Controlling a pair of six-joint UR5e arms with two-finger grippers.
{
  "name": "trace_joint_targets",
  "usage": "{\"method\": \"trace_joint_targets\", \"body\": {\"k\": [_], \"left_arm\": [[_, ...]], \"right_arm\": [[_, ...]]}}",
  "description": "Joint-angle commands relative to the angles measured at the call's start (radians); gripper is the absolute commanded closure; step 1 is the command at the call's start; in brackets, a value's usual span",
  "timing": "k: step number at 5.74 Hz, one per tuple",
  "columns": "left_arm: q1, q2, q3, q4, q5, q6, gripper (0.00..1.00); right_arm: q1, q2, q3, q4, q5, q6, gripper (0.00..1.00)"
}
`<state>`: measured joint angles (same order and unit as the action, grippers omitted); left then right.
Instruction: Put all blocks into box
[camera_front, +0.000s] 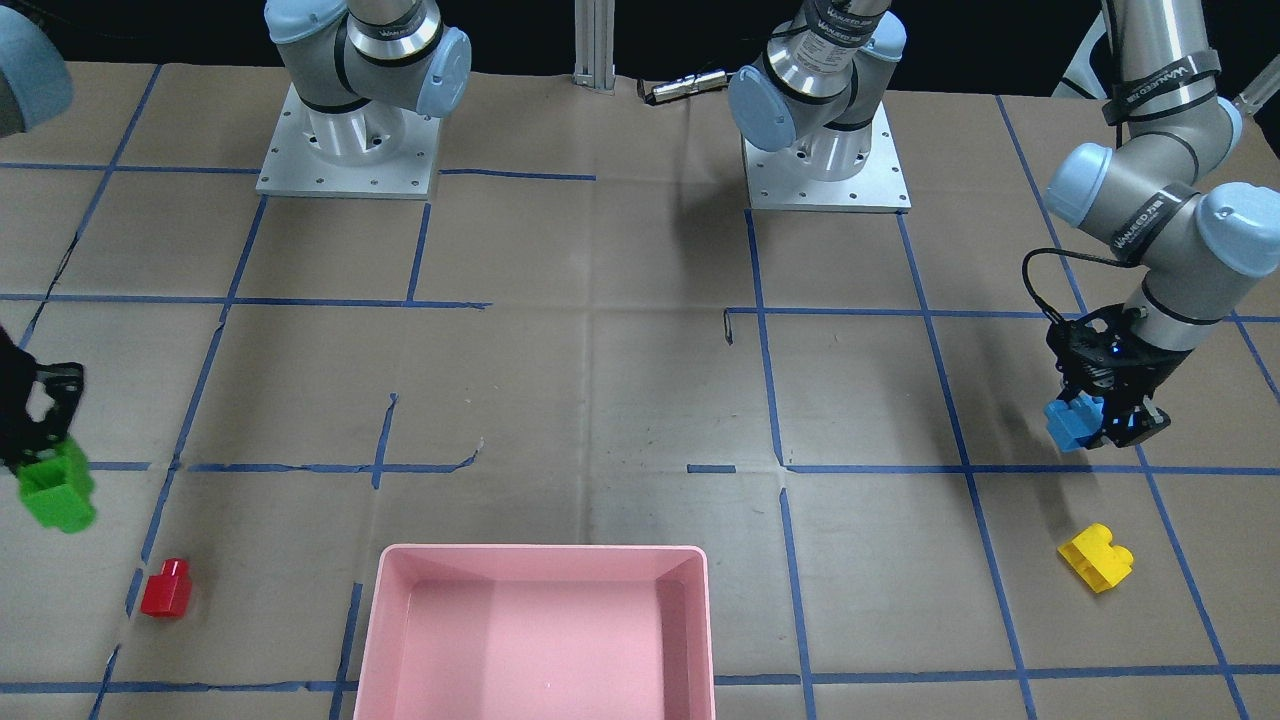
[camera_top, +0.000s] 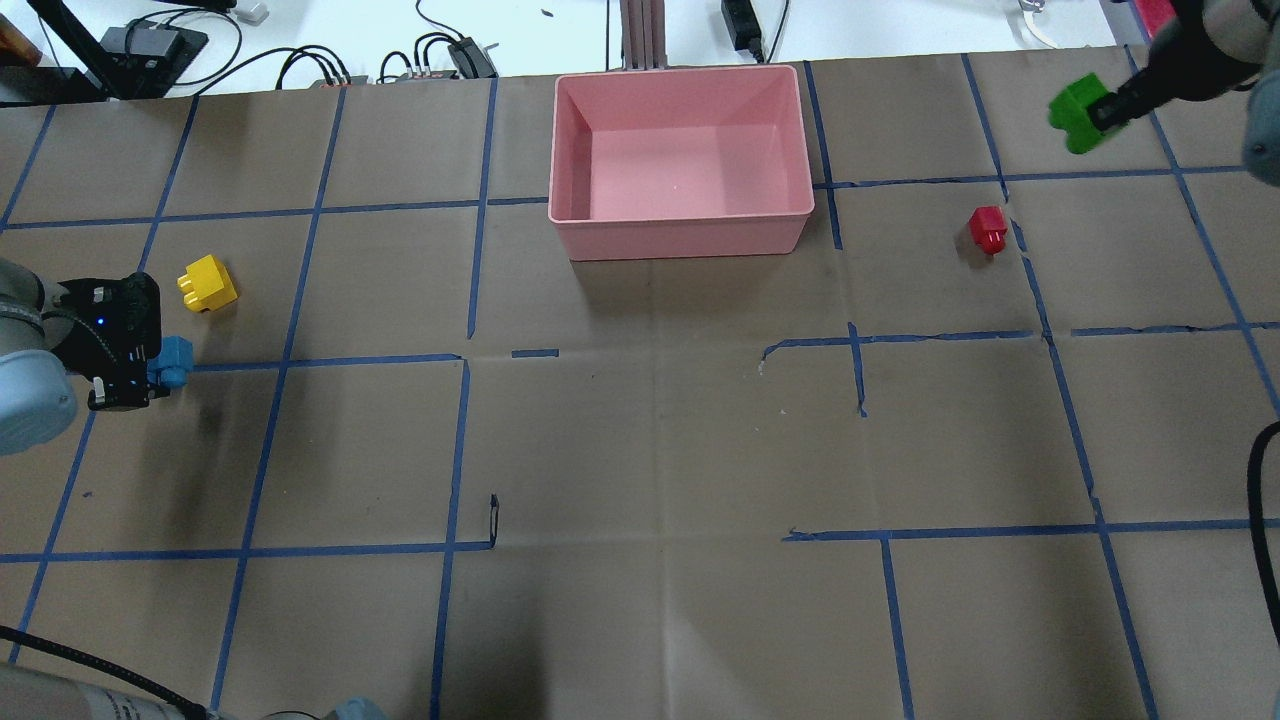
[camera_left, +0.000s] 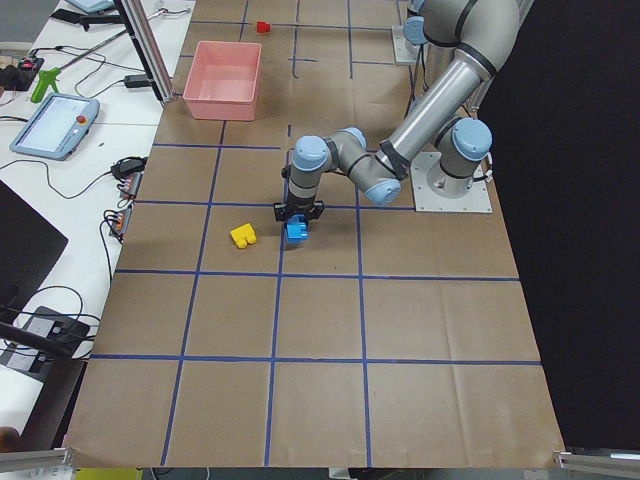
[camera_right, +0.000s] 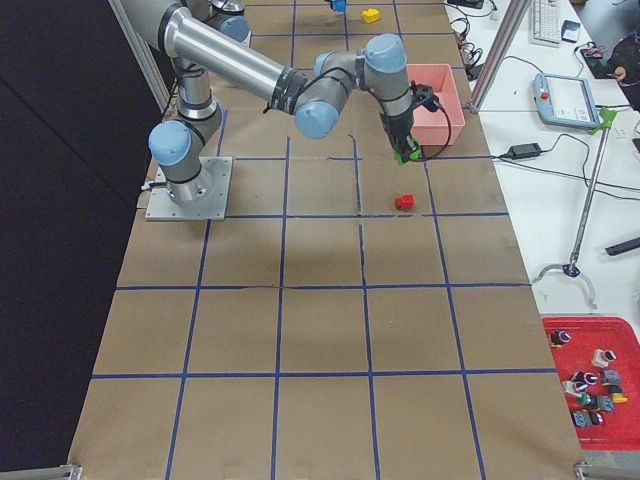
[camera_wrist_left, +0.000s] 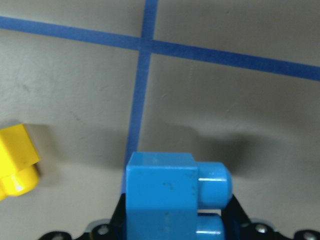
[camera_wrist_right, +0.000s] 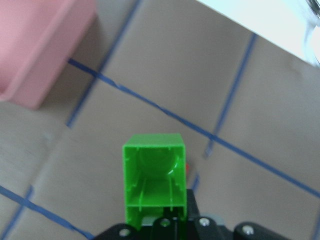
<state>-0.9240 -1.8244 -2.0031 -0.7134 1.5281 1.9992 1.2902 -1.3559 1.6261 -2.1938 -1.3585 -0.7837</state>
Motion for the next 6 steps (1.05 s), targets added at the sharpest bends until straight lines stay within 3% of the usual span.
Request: {"method": "trace_joint_targets", "body": {"k": [1,3,4,5,6], "left_arm": [[-0.016,0.029,0.111,-0.143,-0.008,-0.104,0.92],[-0.067,0.051,0.257,-0.384,-0.052,-0.41,0.94],[-0.099,0.053,0.329,-0.471,-0.049,-0.516,0.94],[-0.122,0.044,0.393,-0.559,-0.051,-0.71,0.95],[-0.165,0.033,0.439,-0.596,-0.048,-0.872,0.95]], "right_arm": [[0.192,0.143,-0.087,-0.108,0.27,0.065,0.98],[0.303,0.309,-0.237,-0.168,0.286,0.112,0.98],[0.316,0.336,-0.253,-0.172,0.277,0.11,0.71],[0.317,0.336,-0.244,-0.167,0.266,0.101,0.01],[0.317,0.337,-0.245,-0.164,0.265,0.103,0.0]]}}
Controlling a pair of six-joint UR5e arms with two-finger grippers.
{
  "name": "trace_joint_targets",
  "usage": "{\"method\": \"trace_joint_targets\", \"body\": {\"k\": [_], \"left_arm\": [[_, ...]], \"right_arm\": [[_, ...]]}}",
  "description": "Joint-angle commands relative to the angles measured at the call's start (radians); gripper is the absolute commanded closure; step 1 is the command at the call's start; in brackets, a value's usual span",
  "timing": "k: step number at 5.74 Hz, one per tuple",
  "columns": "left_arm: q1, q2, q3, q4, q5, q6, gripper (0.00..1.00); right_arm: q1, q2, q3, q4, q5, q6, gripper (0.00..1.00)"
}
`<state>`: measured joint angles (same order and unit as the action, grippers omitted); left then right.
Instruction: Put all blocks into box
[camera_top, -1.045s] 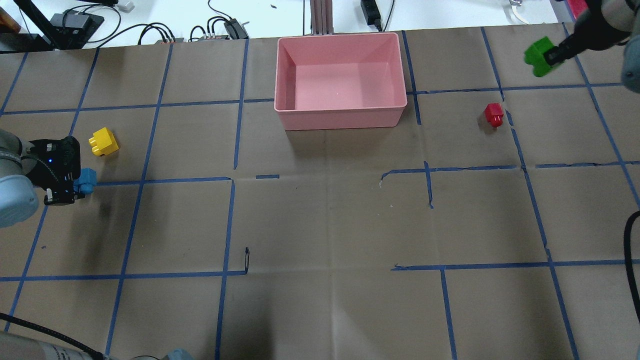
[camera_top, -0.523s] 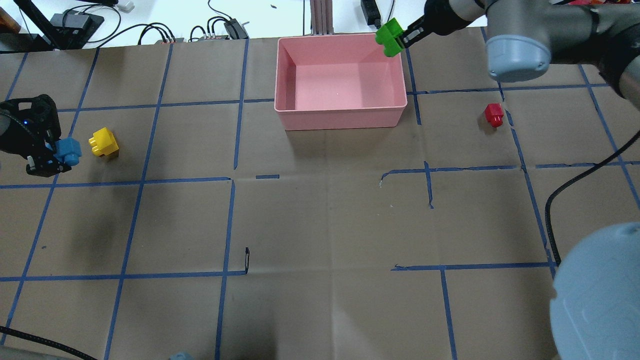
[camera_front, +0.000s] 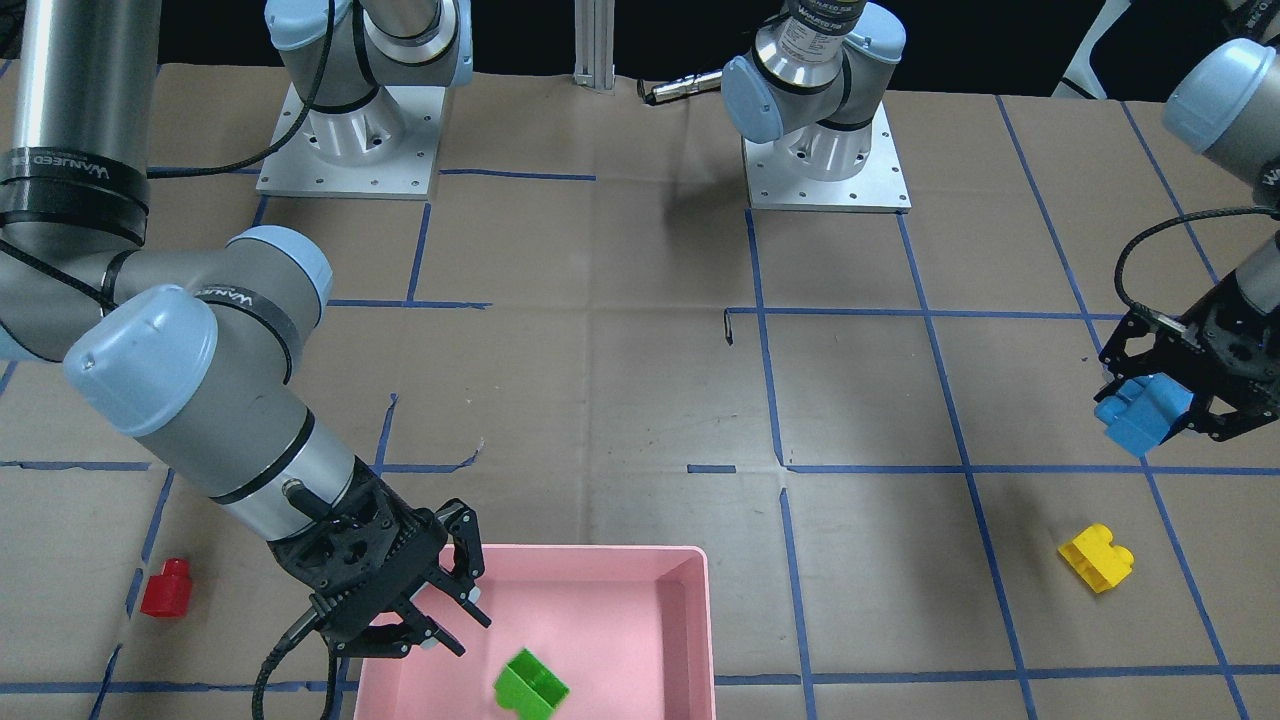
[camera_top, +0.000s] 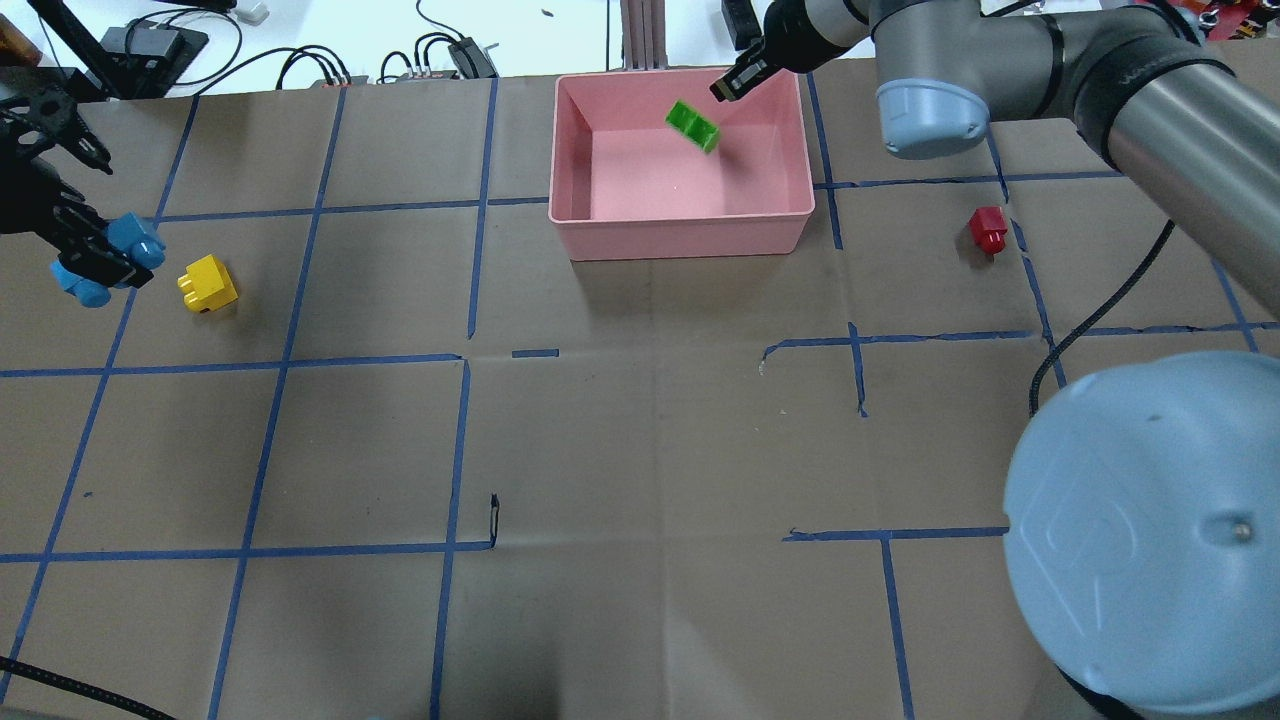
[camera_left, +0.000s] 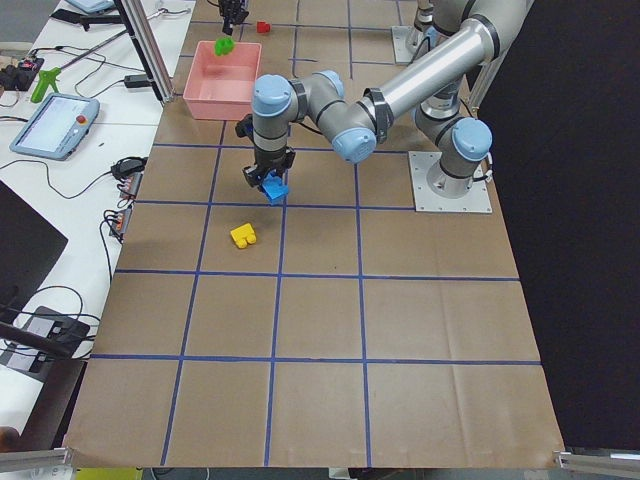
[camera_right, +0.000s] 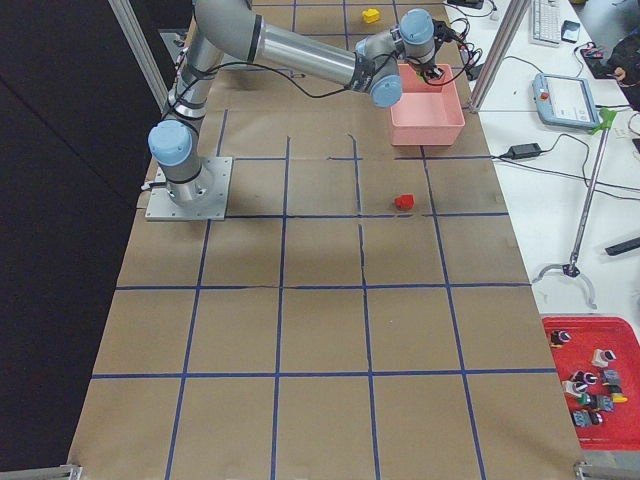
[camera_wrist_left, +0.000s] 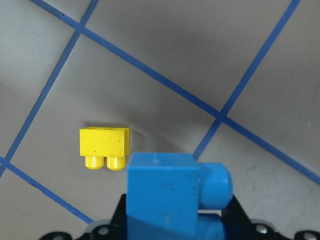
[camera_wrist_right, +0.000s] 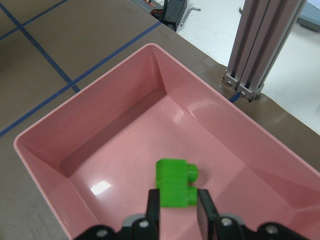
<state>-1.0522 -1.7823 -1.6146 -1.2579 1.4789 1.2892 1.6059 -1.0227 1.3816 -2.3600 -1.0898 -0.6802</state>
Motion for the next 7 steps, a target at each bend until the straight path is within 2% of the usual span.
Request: {"method": "trace_joint_targets", "body": {"k": [1,2,3,5,6,7], "left_arm": [[-0.087,-0.023,0.074,-0.054,0.0,-0.274,0.95],[-0.13,-0.047,0.109,-0.054,-0.003,-0.457,0.95],[-0.208,-0.102,0.177,-0.054,0.003,-0.643,0.95],[-0.397,-0.248,0.45,-0.194,0.012,-1.043,0.95],[-0.481,-0.347,0.584,-0.219,0.012,-1.171,0.95],[-0.553,-0.423,0.683,-0.215,0.006,-1.305,0.95]], "right_arm": [[0.002,0.004,-0.004,0.005,-0.002,0.002,0.0],[-0.007,-0.005,0.003,0.02,-0.002,0.004,0.0],[-0.039,-0.011,0.001,0.1,-0.072,0.004,0.0],[-0.139,-0.062,-0.024,0.311,-0.246,0.01,0.0],[-0.179,-0.066,-0.032,0.383,-0.325,0.043,0.0],[-0.179,-0.066,-0.023,0.384,-0.451,0.192,0.0]]}}
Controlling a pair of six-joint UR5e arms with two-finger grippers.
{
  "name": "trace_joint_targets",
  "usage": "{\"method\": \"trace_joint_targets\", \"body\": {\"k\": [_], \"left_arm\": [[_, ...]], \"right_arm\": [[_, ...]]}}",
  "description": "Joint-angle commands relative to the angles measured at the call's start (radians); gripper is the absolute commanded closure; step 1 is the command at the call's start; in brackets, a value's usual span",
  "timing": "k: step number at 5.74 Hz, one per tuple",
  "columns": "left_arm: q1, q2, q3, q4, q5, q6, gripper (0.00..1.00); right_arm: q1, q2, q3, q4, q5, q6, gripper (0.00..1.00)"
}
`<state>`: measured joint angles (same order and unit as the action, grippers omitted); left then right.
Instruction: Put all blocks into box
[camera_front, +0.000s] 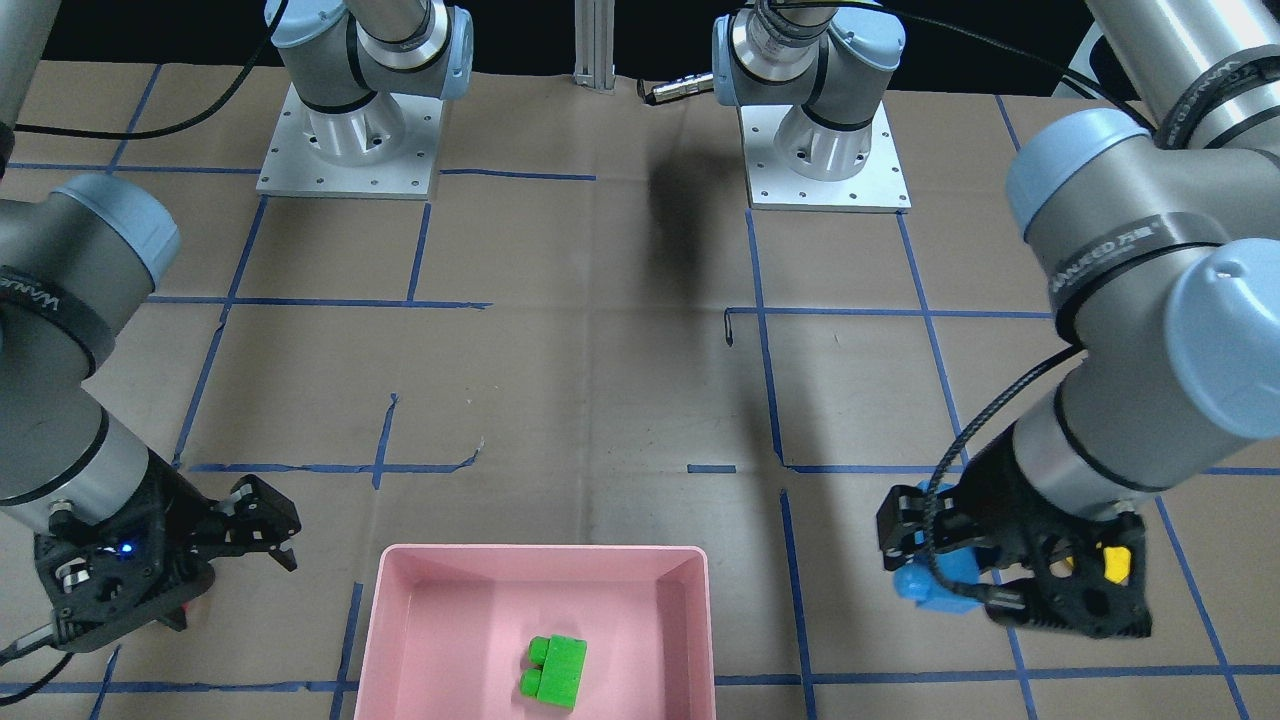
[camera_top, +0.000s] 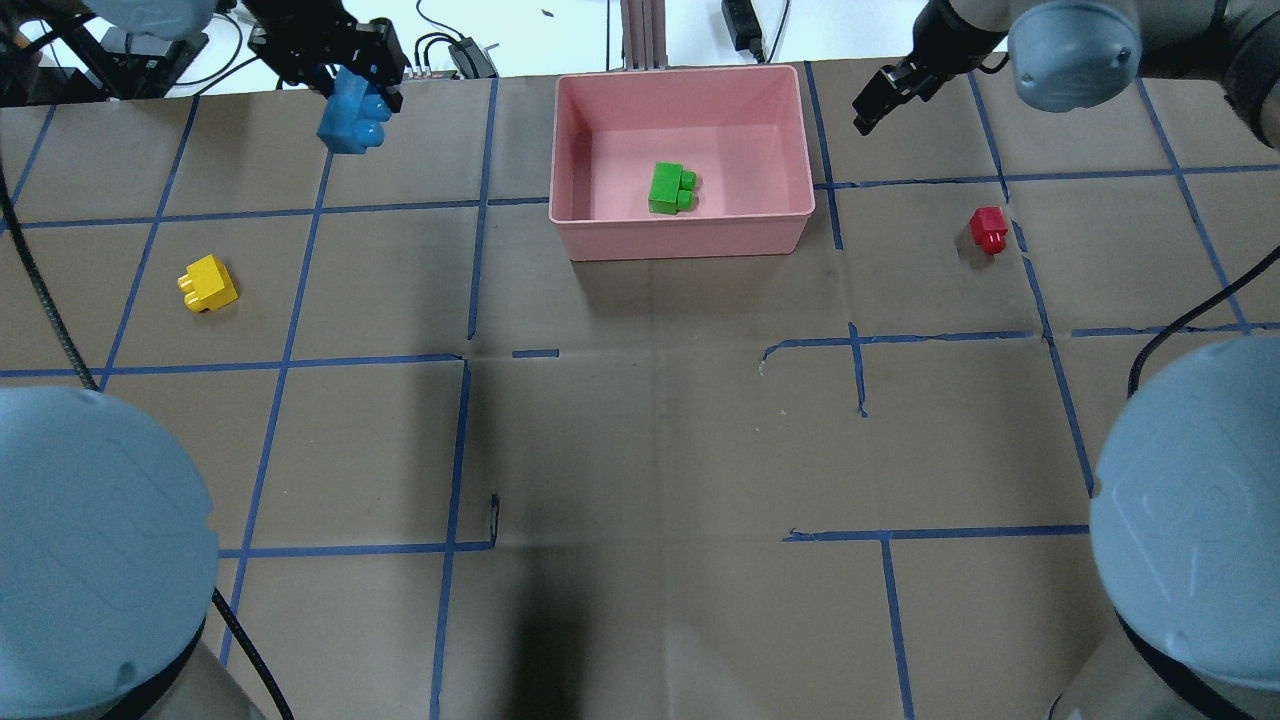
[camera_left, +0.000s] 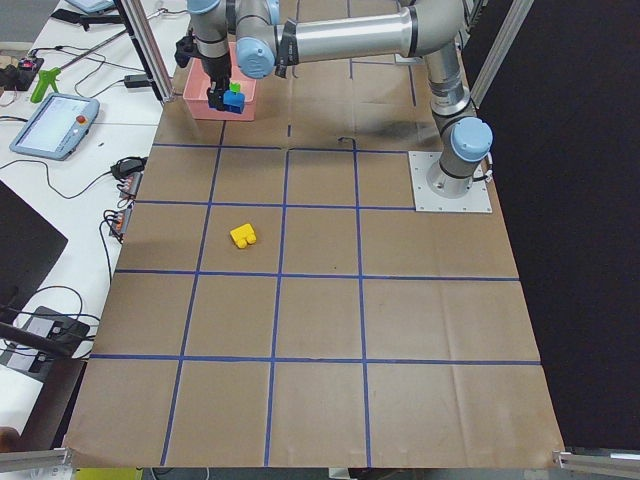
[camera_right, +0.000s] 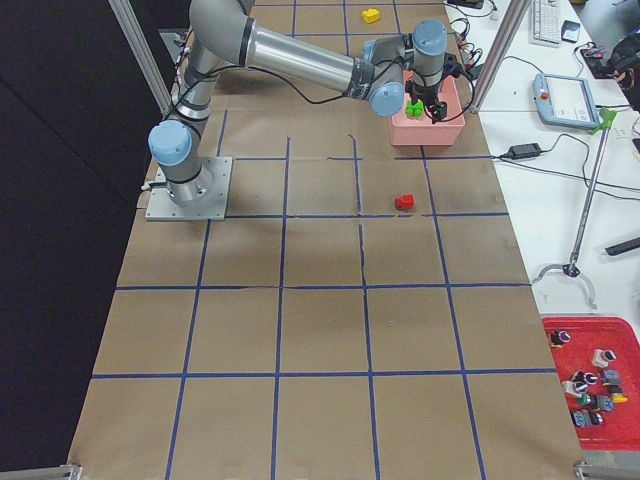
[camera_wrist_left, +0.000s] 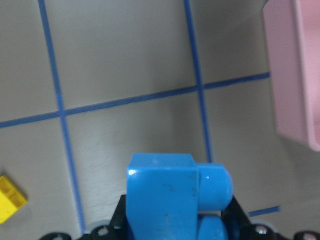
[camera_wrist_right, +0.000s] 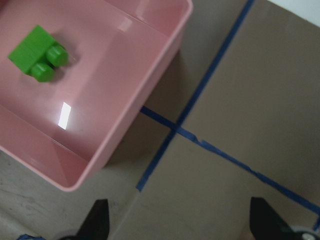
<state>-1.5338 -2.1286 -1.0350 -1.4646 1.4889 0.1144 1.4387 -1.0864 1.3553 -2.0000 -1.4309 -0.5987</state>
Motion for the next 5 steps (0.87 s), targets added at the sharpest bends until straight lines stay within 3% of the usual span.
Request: {"method": "trace_joint_targets", "body": {"k": [1,2,5], "left_arm": [[-0.13,-0.155,0.169,0.004,-0.007,-0.189,0.95],[-0.204,-0.227,0.218,0.045,0.001,-0.275,0.95],[-0.287,-0.332,0.205,0.122,0.004,-0.326,0.94]], "right_arm": [[-0.012,0.008,0.018,0.033,-0.178,0.336,0.0],[-0.02,0.023,0.021,0.058,-0.178,0.431,0.0],[-0.095,0.109,0.054,0.035,-0.166,0.419,0.0]]}}
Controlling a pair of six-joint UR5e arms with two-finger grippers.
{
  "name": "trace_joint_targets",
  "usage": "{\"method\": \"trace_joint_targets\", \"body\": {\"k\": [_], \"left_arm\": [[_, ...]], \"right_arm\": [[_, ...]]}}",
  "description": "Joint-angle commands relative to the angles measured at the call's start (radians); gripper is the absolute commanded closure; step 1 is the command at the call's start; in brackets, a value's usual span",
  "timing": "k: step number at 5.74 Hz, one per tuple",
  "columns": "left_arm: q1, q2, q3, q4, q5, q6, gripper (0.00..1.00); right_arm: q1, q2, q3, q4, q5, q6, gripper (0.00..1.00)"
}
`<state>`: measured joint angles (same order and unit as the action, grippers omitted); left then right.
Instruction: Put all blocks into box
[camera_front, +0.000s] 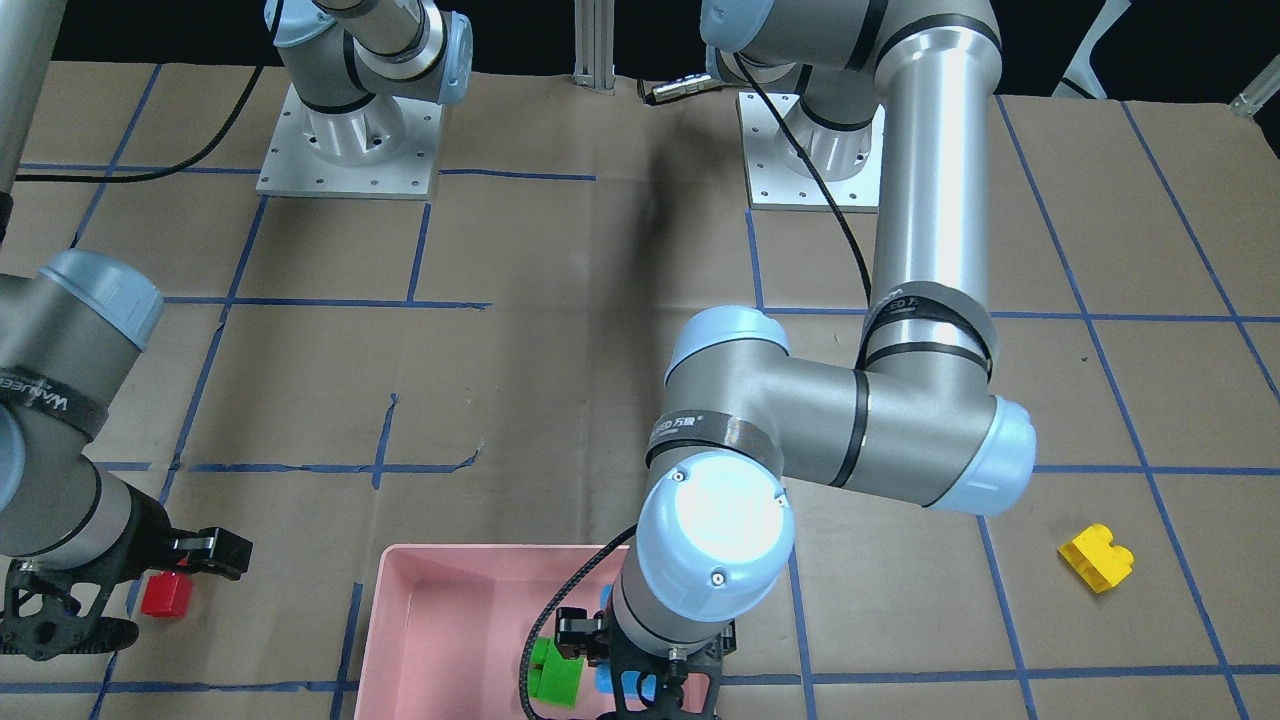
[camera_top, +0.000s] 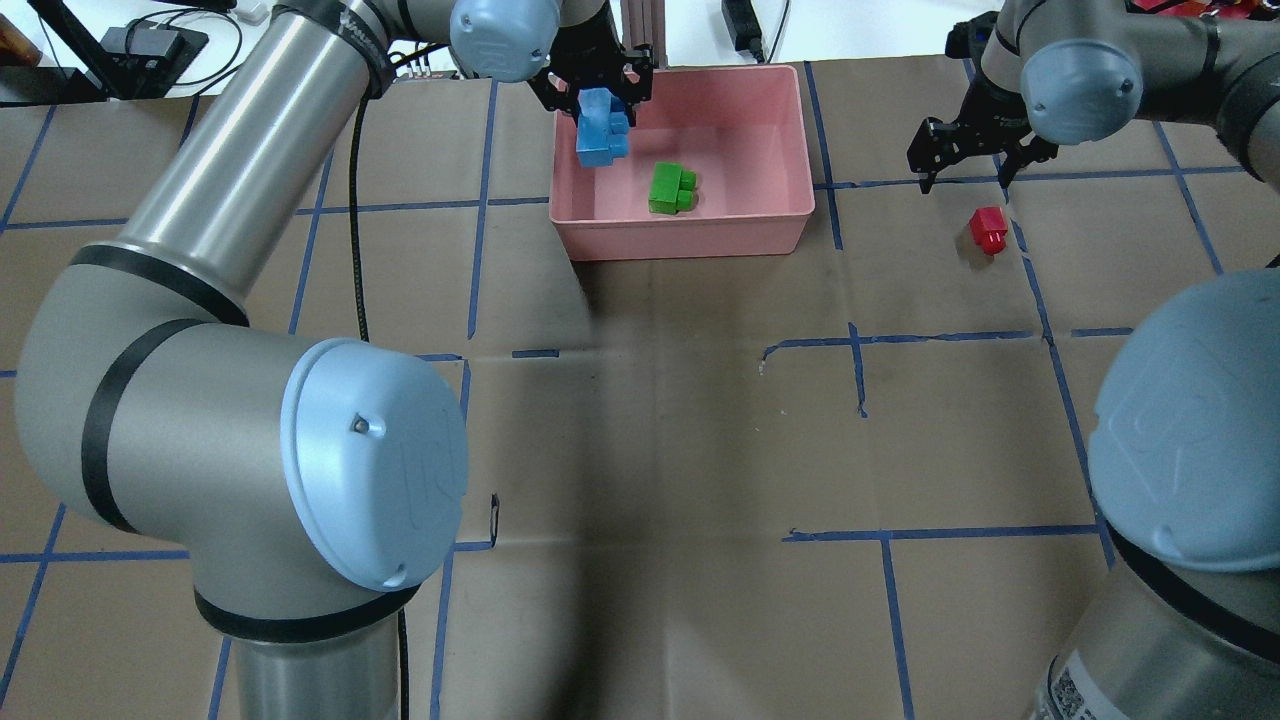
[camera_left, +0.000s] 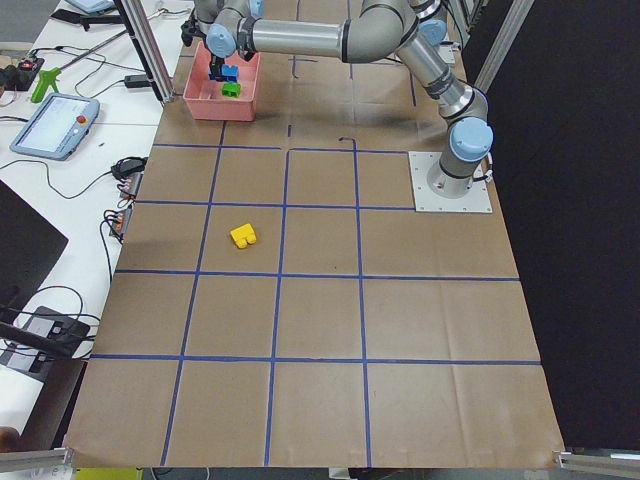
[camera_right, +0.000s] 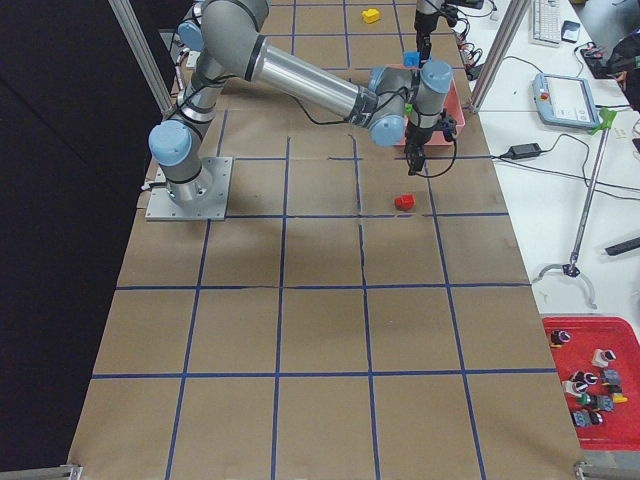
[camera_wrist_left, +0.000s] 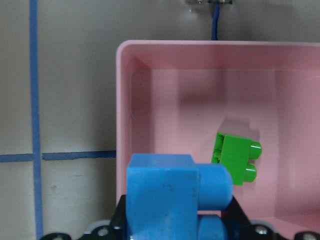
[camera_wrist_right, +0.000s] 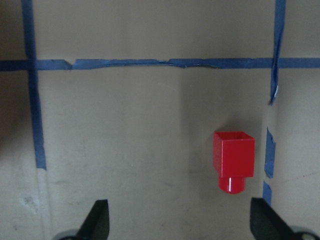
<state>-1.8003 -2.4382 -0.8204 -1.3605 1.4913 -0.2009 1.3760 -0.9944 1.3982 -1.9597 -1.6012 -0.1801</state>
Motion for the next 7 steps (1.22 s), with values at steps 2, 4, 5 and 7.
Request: {"method": "trace_joint_targets", "body": {"k": [2,4,5,7], "left_arm": [[-0.028,-0.027,-0.008,0.034,0.048,-0.012,0.01],[-0.019,0.007,0.007,0.034,0.087,0.001,0.0],[0.014,0.059,0.006,0.032,0.084,0.006,0.0],[0.183,0.196,-0.079,-0.012,0.079,0.017,0.0]], "right_arm": [[-0.054,0.068,0.01,-0.114,0.0,-0.05,0.0],[-0.055,0.097,0.01,-0.134,0.0,-0.061,0.0],[-0.055,0.109,0.01,-0.154,-0.002,-0.087,0.0],[-0.057,0.097,0.062,-0.151,-0.005,-0.087,0.0]]}}
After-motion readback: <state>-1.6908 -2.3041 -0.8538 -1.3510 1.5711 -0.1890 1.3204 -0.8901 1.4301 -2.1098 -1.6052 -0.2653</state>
